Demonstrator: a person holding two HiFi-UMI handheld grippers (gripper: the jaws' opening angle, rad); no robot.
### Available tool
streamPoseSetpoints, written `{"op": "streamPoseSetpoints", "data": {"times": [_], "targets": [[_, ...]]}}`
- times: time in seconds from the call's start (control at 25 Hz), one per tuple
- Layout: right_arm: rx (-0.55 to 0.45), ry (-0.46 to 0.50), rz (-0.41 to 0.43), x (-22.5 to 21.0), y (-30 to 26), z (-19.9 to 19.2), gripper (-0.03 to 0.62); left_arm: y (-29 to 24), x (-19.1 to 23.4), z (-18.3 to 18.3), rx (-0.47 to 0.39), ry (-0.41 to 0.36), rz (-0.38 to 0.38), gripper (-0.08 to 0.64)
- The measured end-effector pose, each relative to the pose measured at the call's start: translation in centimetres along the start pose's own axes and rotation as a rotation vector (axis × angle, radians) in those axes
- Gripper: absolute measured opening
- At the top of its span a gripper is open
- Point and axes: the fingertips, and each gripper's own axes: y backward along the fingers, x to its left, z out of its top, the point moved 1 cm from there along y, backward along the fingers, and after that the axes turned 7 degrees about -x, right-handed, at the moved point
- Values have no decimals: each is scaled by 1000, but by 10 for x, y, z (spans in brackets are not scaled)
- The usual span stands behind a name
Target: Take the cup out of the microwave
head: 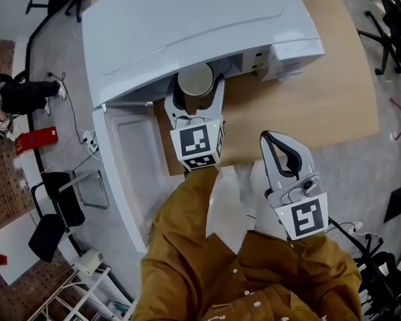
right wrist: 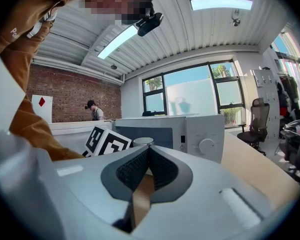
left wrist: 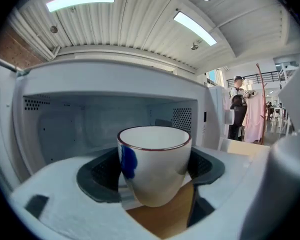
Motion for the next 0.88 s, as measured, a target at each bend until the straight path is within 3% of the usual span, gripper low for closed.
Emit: {"op": "streamPoseSetpoints", "data": {"times": [0.32,0.88], "targets": [[-60,18,10,3,-7,38,5,53,-34,38,-23,21,-72,383],[-95,62,40,6,12,110,5,153,-80,158,-119,105,-145,383]]}}
